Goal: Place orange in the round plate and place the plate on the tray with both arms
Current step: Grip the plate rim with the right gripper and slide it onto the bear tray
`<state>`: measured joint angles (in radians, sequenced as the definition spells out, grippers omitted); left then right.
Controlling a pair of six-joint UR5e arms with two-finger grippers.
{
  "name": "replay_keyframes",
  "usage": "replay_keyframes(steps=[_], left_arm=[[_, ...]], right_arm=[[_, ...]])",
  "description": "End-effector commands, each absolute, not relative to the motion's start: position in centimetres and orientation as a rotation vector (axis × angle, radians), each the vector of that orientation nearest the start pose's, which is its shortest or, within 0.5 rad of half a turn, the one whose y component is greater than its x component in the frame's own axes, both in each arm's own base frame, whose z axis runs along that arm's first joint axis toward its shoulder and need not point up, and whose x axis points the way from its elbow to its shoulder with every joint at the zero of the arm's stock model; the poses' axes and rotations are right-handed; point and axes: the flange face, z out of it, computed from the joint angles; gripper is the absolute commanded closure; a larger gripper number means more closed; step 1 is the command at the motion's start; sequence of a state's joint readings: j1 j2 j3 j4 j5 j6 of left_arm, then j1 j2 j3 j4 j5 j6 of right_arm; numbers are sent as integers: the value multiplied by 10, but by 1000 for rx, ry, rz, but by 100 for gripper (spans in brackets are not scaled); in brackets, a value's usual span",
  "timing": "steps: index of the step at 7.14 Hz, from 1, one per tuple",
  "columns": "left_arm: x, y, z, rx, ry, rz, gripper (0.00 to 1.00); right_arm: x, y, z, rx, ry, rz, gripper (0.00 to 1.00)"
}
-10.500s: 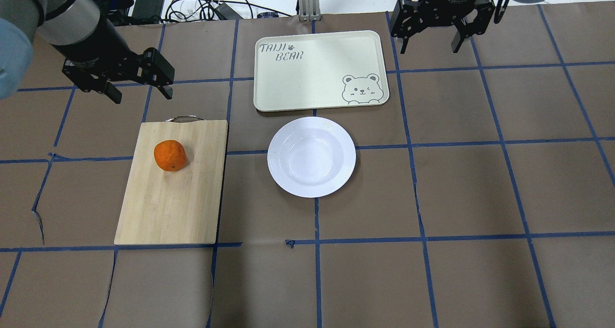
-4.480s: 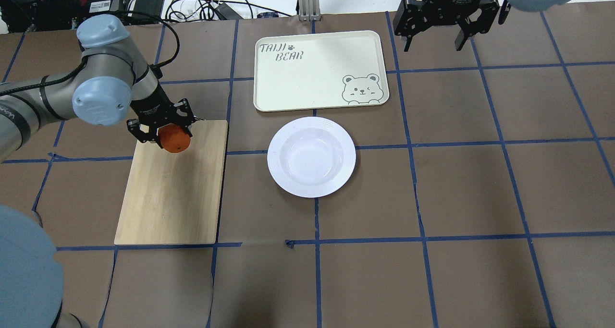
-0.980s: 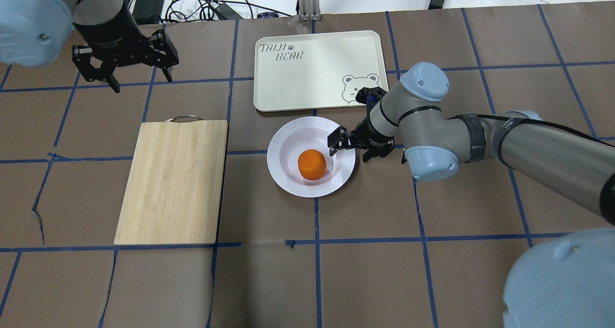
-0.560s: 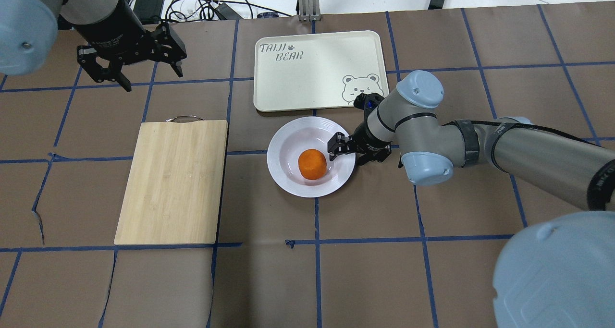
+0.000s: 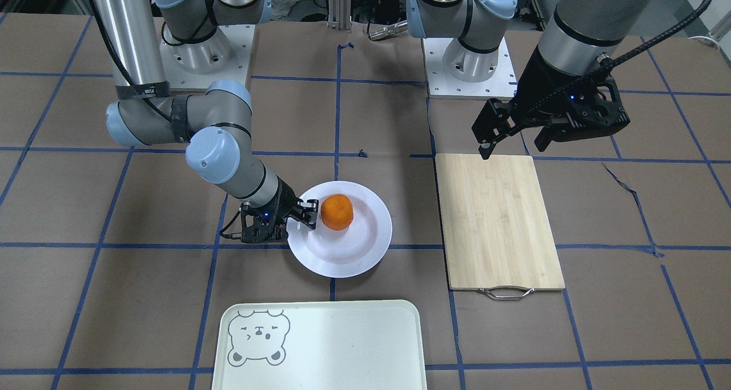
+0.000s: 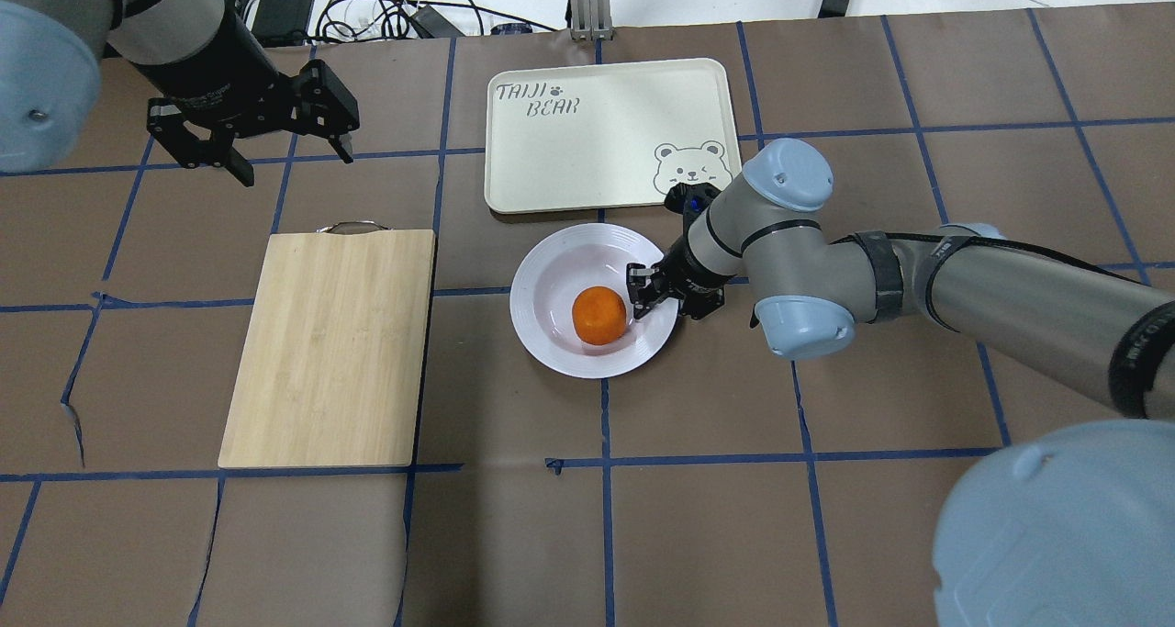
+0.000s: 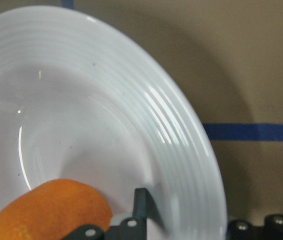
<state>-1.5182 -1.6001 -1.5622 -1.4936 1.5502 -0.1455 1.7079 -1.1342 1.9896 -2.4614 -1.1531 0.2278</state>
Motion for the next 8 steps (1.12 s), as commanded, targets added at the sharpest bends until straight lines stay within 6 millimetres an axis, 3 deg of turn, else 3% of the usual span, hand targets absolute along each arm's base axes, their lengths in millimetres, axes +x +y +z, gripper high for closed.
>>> replay_keyframes(steps=[1, 3, 5, 6, 8], left_arm=[[-108, -515, 485, -307, 3149, -86, 0], [-109, -514, 481, -304, 3148, -74, 0], [-109, -512, 480, -304, 3148, -69, 0], [-109, -512, 480, -304, 3148, -69, 0], [-109, -512, 479, -304, 3148, -64, 0]], right_arm=[[255, -512, 173, 115, 2686, 48, 100], [253, -537, 198, 171, 2615, 17, 100], [233, -561, 221, 255, 2597, 20, 100], [228, -583, 238, 256, 2582, -38, 100], [224, -668, 227, 261, 2584, -123, 100]])
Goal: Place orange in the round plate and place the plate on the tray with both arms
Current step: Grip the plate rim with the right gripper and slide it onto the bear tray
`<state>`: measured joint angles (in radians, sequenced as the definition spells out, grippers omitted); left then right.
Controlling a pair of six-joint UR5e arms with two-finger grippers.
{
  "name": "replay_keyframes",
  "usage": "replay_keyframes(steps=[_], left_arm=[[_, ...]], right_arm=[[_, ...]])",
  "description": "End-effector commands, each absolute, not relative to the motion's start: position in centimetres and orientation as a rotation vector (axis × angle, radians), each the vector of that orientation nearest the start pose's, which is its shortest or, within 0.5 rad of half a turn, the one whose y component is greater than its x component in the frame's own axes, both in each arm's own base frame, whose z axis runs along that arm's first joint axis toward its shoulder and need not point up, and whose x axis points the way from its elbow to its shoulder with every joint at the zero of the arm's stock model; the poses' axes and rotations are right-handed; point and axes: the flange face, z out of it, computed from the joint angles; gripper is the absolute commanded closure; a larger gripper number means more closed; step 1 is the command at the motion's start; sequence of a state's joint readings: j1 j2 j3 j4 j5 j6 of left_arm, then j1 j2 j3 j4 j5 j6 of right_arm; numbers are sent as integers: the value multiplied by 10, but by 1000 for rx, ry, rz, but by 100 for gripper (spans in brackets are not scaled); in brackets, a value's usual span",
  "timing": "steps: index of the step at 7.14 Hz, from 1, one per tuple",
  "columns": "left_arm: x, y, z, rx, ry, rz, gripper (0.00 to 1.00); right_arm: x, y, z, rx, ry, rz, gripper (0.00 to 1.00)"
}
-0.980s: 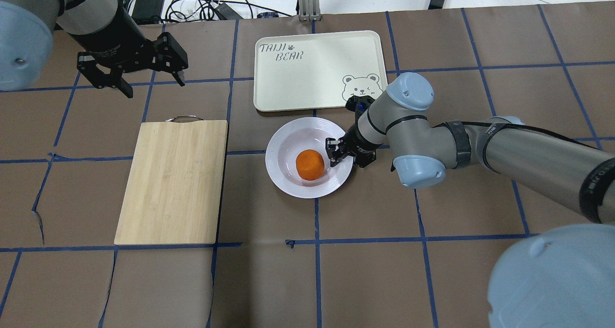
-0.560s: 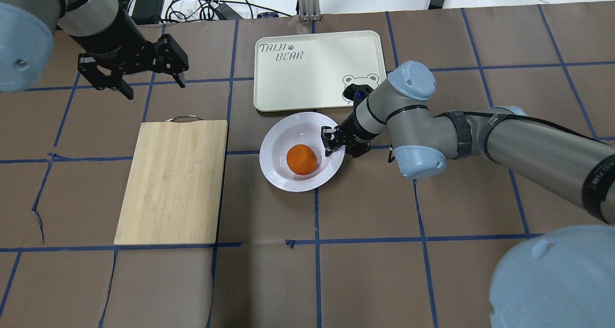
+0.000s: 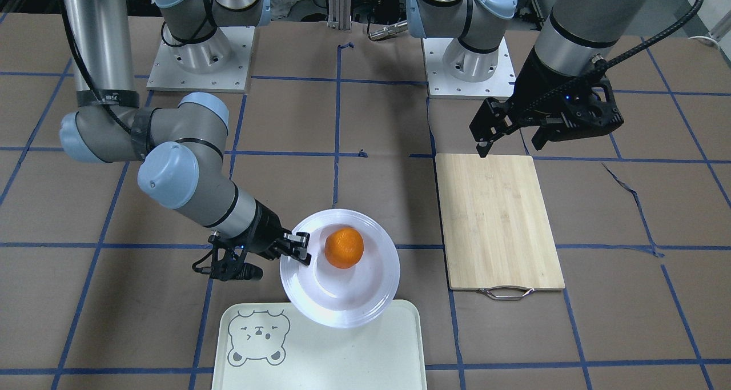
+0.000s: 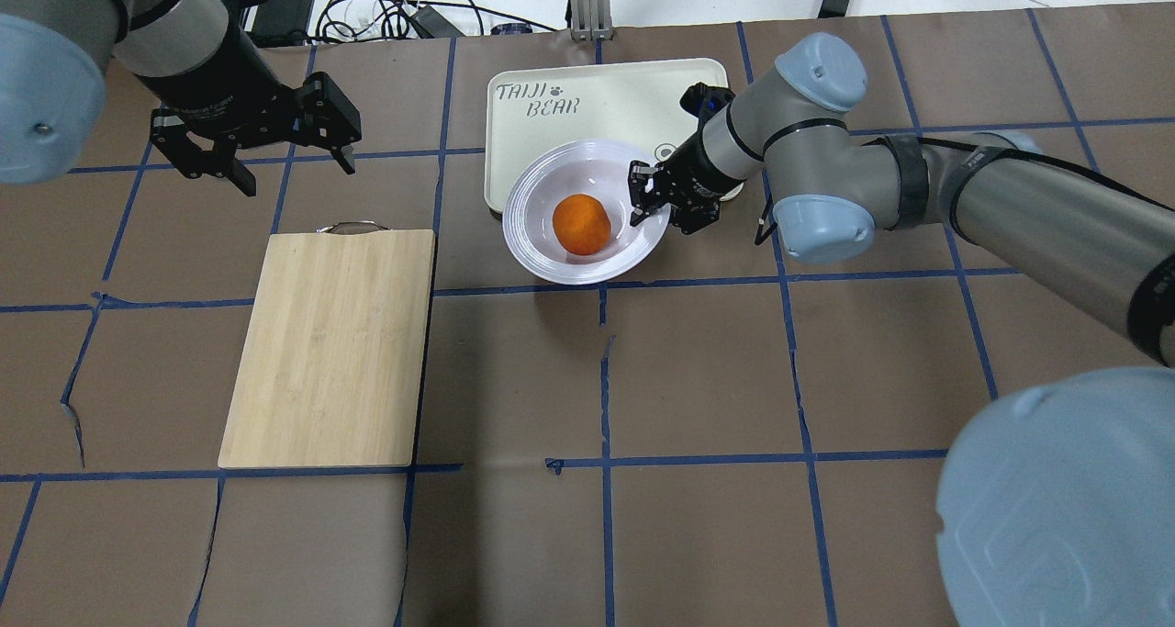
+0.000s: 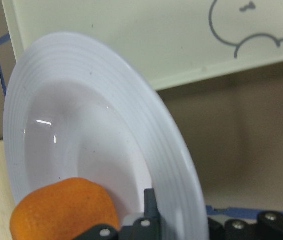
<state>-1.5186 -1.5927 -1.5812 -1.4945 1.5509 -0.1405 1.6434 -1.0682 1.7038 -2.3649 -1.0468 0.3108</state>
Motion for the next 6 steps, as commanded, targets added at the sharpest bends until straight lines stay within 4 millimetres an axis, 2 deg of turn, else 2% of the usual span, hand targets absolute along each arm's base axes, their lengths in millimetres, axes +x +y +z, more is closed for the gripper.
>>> replay_keyframes(steps=[1, 2, 3, 4, 5, 6], left_arm=[[-109, -511, 480, -302, 3148, -66, 0], [-109, -512, 478, -305, 3148, -62, 0], [-109, -512, 478, -305, 3148, -62, 0], [-109, -512, 478, -305, 3150, -62, 0], [-109, -512, 477, -305, 3149, -59, 0], [-108, -509, 473, -302, 3139, -45, 0]], right_arm=[[225, -711, 218, 252, 2578, -168, 100], [226, -736, 200, 255, 2576, -178, 100], [226, -740, 184, 301, 2573, -141, 100], [226, -740, 183, 318, 2571, -132, 100], [222, -742, 183, 352, 2570, -131, 84], [206, -748, 189, 474, 2564, -134, 26]])
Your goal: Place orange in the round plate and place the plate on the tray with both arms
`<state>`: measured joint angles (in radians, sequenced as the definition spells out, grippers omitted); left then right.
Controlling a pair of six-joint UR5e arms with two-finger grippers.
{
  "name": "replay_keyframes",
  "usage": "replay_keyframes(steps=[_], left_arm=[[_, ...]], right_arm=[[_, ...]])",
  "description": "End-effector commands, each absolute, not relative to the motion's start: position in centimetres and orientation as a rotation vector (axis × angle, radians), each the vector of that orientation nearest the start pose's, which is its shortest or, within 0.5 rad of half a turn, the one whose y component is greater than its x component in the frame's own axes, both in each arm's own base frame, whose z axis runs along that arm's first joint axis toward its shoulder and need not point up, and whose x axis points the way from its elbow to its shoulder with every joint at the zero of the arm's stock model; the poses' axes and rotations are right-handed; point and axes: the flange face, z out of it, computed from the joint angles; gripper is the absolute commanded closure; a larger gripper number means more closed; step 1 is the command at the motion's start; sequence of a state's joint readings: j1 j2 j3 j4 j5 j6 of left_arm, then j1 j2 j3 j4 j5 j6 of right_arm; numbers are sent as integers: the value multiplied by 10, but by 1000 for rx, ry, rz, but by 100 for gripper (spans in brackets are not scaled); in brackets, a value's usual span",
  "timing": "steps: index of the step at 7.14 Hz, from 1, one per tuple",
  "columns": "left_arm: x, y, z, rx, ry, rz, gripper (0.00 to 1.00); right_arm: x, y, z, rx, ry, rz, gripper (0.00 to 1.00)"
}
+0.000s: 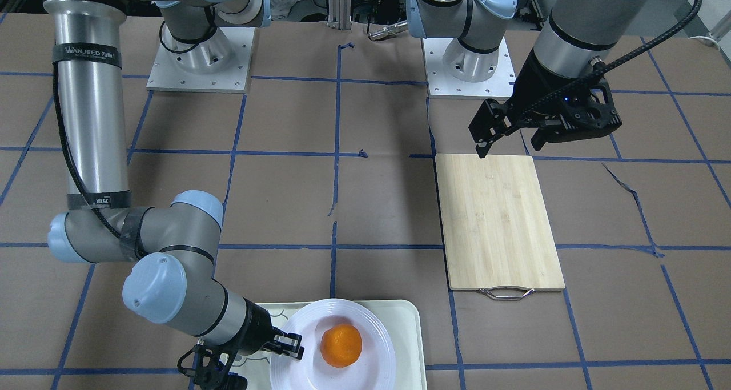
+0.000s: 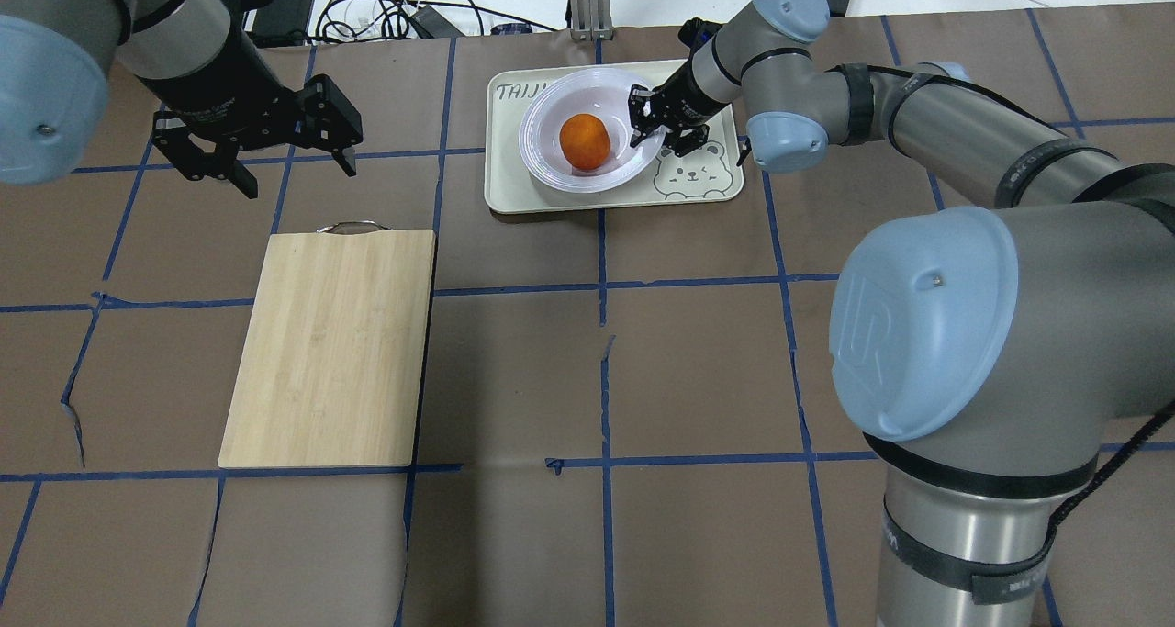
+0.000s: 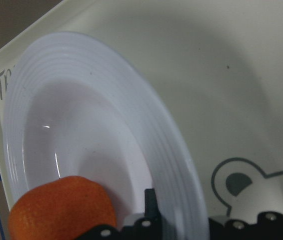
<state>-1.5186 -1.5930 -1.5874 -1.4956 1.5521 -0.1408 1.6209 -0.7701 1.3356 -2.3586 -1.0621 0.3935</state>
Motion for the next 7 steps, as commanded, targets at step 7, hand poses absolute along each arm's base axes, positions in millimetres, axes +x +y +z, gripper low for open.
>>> replay_keyframes(steps=[7], left_arm=[[-101, -508, 478, -50, 3090, -85, 0]], right_arm=[[136, -654, 413, 80, 3114, -148, 0]])
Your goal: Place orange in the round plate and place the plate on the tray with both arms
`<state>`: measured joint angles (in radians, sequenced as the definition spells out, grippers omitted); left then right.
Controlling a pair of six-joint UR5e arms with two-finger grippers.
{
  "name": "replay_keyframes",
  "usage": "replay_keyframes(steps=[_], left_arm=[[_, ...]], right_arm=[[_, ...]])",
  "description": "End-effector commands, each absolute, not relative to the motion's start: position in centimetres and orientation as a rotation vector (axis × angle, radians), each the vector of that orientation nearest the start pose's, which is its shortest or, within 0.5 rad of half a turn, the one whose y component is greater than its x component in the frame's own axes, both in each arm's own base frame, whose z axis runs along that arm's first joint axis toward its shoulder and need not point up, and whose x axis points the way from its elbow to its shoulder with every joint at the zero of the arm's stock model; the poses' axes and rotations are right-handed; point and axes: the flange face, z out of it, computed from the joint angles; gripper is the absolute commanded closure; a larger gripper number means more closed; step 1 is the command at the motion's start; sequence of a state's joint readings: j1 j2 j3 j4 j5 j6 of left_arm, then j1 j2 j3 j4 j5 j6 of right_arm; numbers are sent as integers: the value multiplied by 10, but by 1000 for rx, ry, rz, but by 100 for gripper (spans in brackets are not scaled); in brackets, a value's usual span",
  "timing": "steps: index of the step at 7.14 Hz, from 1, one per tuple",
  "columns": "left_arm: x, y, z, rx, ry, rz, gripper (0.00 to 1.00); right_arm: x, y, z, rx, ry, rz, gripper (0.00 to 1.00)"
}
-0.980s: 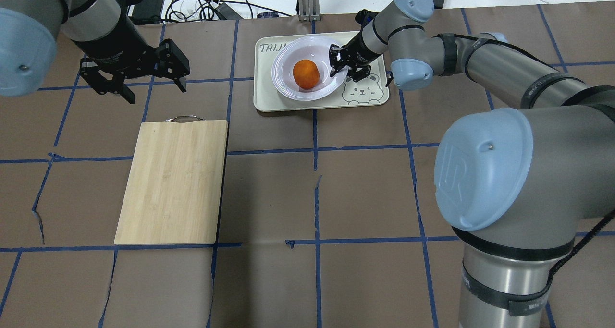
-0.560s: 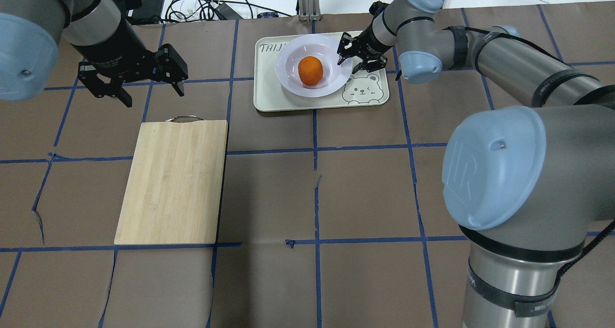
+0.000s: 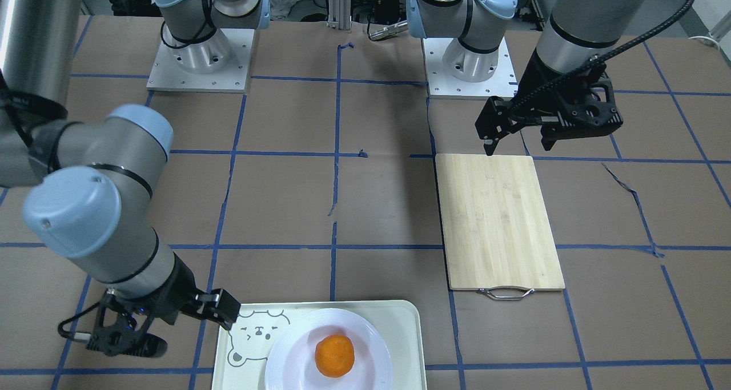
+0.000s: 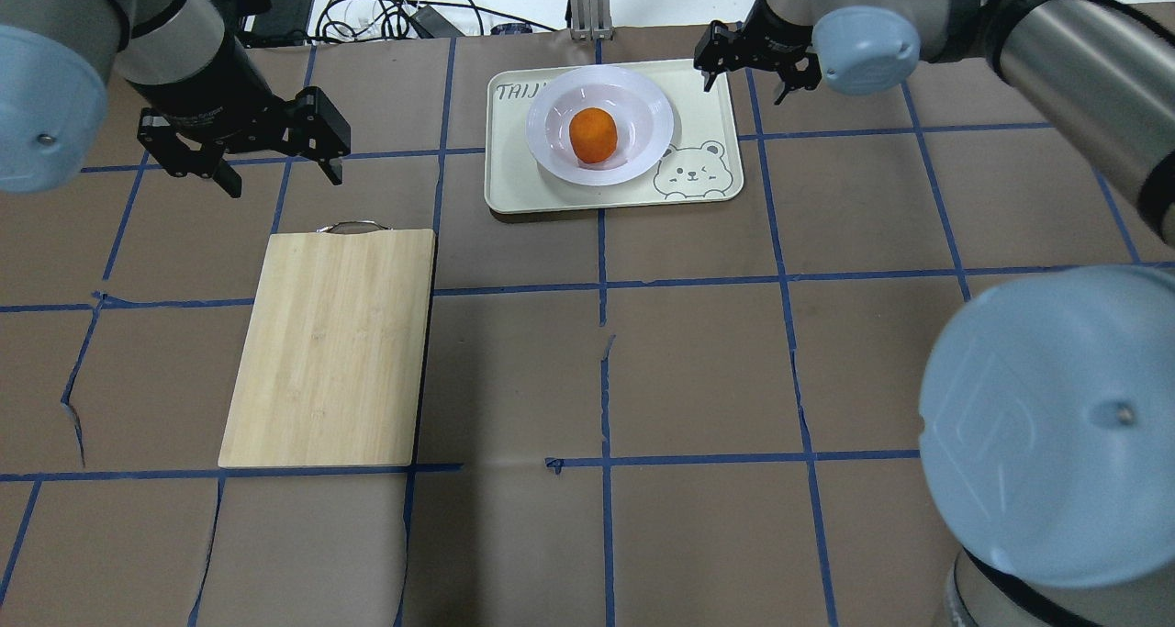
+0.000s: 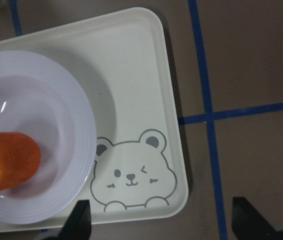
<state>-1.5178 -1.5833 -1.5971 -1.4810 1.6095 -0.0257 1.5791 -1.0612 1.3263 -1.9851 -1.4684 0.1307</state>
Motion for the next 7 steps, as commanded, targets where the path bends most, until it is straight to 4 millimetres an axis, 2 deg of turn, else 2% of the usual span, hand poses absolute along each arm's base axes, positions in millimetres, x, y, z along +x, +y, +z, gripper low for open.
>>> replay_keyframes(steps=[1, 2, 3, 4, 7], left_arm=[[-102, -510, 480, -52, 3092, -109, 0], [-102, -513, 483, -57, 3094, -145, 0], [-102, -512, 482, -58, 3094, -145, 0], [-102, -512, 481, -55, 3095, -143, 0], [-102, -511, 482, -55, 3090, -144, 0]], right_arm=[[137, -614, 463, 80, 3142, -121, 0], [141, -569, 493, 63, 3154, -9, 0], [140, -548, 504, 46, 3156, -18, 0], [141, -537, 504, 36, 3150, -22, 0], [140, -540, 505, -7, 3154, -70, 0]])
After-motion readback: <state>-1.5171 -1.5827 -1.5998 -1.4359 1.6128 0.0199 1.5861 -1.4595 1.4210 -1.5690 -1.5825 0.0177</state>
